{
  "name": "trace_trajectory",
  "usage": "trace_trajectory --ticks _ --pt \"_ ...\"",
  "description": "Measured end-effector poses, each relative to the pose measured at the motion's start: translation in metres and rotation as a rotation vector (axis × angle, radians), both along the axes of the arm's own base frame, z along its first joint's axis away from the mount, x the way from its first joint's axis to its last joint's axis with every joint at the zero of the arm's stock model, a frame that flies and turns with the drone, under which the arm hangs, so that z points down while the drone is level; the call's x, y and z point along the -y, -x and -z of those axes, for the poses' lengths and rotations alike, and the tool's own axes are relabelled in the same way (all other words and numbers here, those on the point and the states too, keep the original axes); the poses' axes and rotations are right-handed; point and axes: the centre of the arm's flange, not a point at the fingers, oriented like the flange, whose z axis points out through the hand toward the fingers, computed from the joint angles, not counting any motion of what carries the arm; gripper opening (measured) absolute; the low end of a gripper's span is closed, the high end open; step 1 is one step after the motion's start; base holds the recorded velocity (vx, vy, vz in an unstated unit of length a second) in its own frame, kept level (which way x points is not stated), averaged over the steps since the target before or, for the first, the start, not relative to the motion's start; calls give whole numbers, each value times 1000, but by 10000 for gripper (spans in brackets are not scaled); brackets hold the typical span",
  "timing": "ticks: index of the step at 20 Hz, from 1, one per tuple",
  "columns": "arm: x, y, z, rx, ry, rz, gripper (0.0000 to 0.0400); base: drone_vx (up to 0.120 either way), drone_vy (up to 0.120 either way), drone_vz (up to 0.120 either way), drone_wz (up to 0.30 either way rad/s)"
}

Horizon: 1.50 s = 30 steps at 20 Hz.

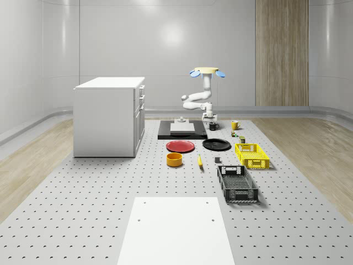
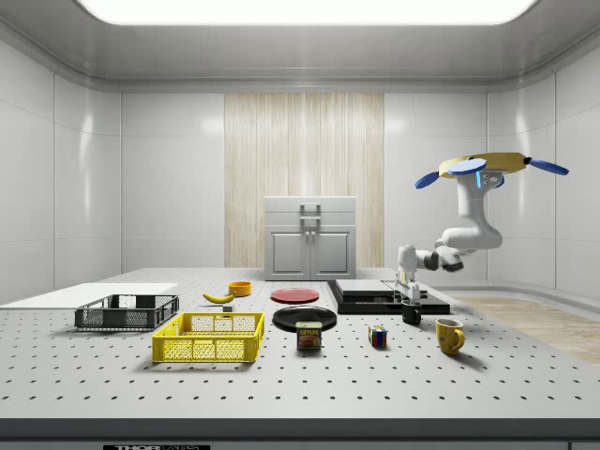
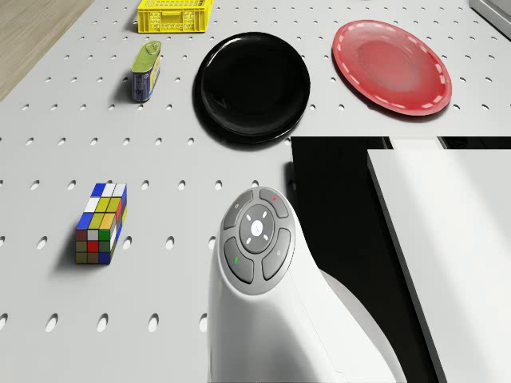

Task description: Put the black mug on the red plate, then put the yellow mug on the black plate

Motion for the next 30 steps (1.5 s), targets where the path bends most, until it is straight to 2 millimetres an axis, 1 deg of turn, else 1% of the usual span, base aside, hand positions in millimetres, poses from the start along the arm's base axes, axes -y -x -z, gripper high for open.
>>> trace_trajectory --ticks 1,3,5,8,10,13,22,26,30 --pt "0 0 0 0 0 0 272 0 0 0 0" --pt "-1 0 0 0 0 0 208 0 0 0 0" --pt "-1 0 0 0 0 0 170 0 0 0 0" --pt "-1 0 0 0 0 0 138 0 0 0 0" --pt "-1 -1 0 0 0 0 127 0 0 0 0" --pt "-1 -1 7 0 0 0 118 0 0 0 0" --pt "-1 0 44 0 0 0 111 0 0 0 0" --pt "-1 -1 54 0 0 0 110 0 0 0 0" --pt "-1 -1 59 0 0 0 110 120 -110 0 0"
